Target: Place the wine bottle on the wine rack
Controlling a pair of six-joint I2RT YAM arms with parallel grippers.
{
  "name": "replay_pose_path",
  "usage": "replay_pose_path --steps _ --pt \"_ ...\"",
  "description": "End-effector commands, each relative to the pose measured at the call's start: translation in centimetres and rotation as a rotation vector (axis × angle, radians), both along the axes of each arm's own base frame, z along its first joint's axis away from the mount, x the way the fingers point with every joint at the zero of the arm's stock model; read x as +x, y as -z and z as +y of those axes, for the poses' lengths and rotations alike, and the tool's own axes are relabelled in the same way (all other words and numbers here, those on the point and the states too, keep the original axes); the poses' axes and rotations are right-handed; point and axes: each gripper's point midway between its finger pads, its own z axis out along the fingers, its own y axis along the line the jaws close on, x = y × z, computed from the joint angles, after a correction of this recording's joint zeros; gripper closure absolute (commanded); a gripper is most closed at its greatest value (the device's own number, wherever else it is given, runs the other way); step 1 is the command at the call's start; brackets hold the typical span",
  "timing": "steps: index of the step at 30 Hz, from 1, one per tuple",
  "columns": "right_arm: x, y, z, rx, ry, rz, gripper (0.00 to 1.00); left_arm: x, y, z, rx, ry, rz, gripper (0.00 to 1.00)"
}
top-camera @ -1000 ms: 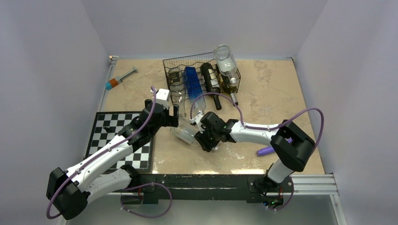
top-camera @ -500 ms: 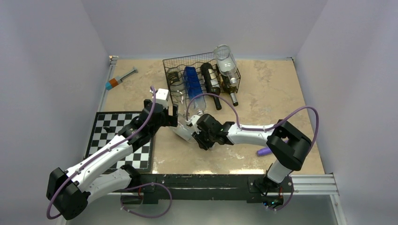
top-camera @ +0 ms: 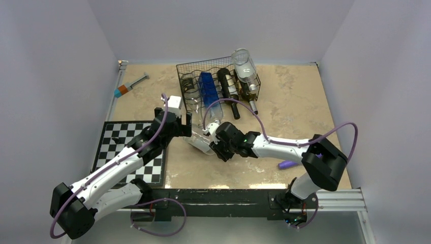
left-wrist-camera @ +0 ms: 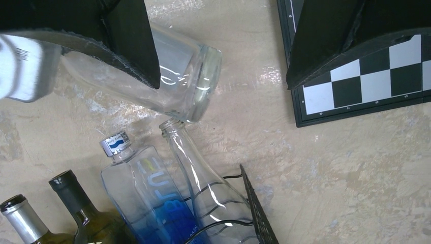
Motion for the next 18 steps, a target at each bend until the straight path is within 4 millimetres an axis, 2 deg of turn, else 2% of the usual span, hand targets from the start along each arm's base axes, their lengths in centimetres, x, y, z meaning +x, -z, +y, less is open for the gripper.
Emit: replay_pose_path --steps 1,10,18 --pt "2.2 -6.0 0.7 0.098 0.049 -0.122 1.00 0.8 -3.1 0.5 -0.037 -0.050 -0.081 0.03" --pt "1.8 -12.0 0.4 0.181 0.038 -0.174 1.00 0.9 -4.0 1.9 -0.023 -0.108 -0.116 0.03" --pt "2.0 -18.8 -0.1 0.289 0.046 -0.279 1.00 1.1 -4.9 2.6 -0.033 -0.151 -0.161 0.04"
